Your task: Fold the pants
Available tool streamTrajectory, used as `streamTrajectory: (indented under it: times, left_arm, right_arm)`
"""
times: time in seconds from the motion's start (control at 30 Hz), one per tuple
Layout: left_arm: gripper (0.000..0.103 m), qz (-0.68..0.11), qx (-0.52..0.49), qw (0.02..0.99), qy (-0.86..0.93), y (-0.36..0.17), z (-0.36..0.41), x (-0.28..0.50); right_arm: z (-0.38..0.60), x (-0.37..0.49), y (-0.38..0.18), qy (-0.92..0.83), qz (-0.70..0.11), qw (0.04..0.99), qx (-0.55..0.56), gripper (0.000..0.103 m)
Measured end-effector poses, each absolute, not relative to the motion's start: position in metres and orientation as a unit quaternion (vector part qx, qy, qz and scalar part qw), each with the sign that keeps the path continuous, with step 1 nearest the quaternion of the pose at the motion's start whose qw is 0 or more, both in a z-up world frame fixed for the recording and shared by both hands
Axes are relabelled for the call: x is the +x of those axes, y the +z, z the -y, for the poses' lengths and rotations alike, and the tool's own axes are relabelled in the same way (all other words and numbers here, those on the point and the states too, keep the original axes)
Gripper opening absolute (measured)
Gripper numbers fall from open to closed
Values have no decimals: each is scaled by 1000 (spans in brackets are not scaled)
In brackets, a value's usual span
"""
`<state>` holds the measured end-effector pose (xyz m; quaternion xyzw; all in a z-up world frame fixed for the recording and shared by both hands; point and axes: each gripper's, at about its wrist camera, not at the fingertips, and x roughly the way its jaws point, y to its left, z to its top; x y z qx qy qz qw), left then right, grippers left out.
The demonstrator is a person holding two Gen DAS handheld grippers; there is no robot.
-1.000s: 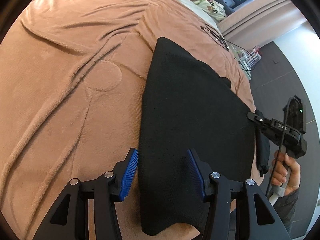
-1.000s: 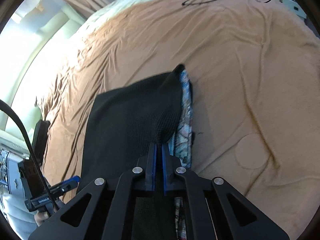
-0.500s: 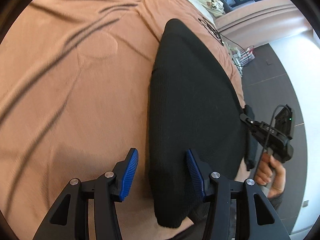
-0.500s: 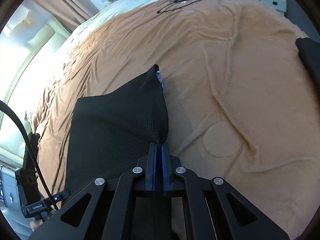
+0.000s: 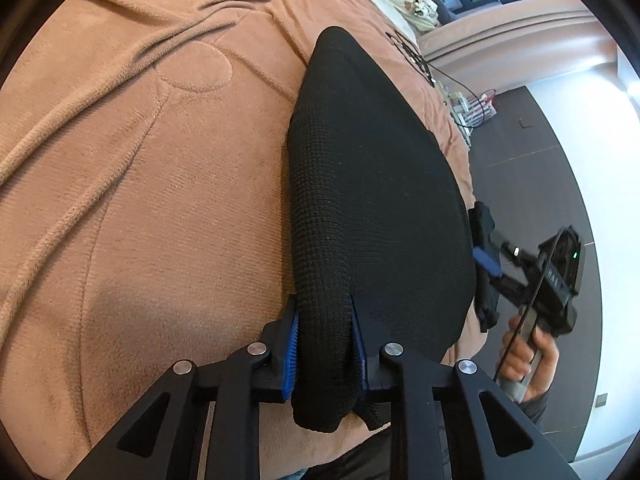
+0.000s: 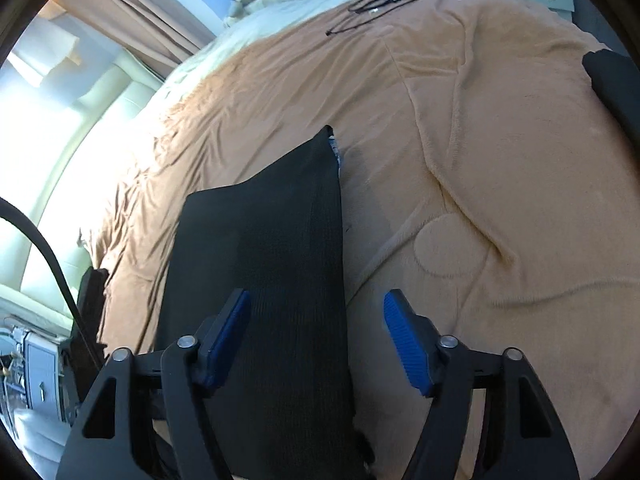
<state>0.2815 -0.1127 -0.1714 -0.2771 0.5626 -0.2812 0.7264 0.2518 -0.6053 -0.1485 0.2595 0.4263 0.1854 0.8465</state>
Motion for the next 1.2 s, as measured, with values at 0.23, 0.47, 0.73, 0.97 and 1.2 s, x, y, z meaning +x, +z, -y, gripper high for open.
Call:
streamTrajectory:
  times: [0.23, 0.47, 0.73, 0.97, 1.2]
  left_arm:
    - [22, -557, -281, 726, -289, -173, 104, 282]
    - [21, -551, -281, 727, -297, -168, 97, 277]
    - [54, -548, -286, 732, -286, -169, 90, 279]
    - [53, -553, -307, 720, -284, -181, 98, 294]
    - [49, -546, -327, 711, -300, -187, 106, 297]
  right_arm:
    - [602, 245, -184, 222, -487, 810, 241, 58]
    - [600, 235, -191, 224, -521, 792, 223, 17]
    - [606, 228, -162, 226, -499, 806, 226, 35]
    - [616, 239, -160, 230, -470, 810, 263, 61]
    - [599, 255, -176, 224, -468, 813, 264, 61]
